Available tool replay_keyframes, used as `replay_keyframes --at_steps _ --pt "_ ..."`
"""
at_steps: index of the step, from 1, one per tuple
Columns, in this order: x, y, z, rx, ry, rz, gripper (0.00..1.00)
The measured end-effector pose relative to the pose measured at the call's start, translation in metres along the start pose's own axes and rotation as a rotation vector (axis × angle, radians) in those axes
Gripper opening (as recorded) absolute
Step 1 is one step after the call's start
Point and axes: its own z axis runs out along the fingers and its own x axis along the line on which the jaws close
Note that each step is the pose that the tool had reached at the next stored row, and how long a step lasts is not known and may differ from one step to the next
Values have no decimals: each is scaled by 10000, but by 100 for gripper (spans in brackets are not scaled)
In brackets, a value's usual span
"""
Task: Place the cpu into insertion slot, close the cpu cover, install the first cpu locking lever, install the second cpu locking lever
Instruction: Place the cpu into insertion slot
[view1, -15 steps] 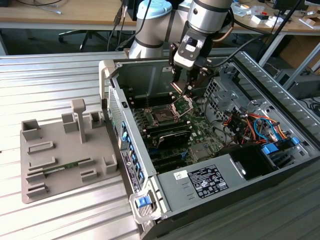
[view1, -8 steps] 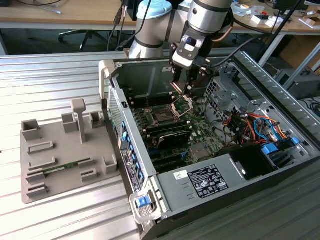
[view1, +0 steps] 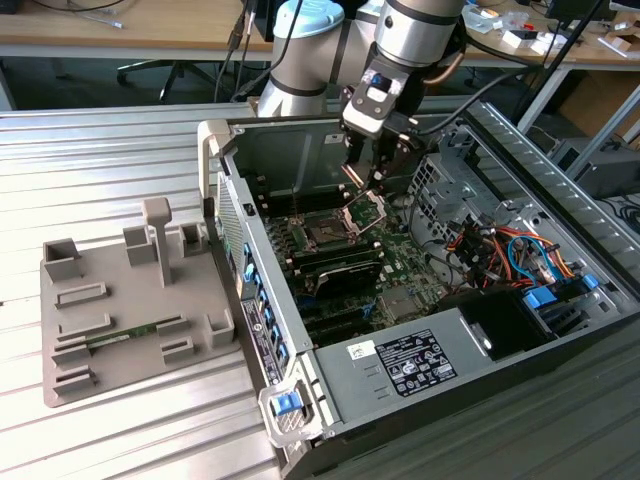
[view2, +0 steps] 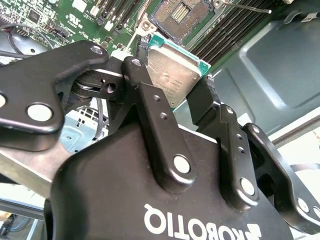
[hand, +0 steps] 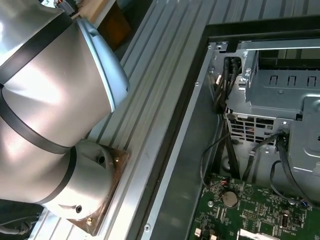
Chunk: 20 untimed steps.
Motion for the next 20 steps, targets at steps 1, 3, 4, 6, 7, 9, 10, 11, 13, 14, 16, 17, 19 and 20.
replay_keyframes --at_steps 1,3,4,6,7,9,10,11,13,14,16,17,19,20 --pt "0 0 0 -1 -1 63 54" --pt "0 0 1 -1 -2 157 54" --pt "0 0 1 -2 -3 185 54" --pt "0 0 1 -2 -4 235 54" --pt "0 0 1 -2 -5 266 54" --pt "0 0 2 -4 -8 461 54" --pt "0 0 4 -6 -10 598 54" --pt "0 0 6 -7 -11 712 54" --pt "0 0 6 -7 -12 751 54" --pt "0 0 6 -7 -12 775 54" --pt "0 0 7 -8 -13 828 54" --pt "0 0 7 -8 -14 850 54" --pt "0 0 8 -9 -14 893 54" --pt "0 0 8 -9 -15 924 54"
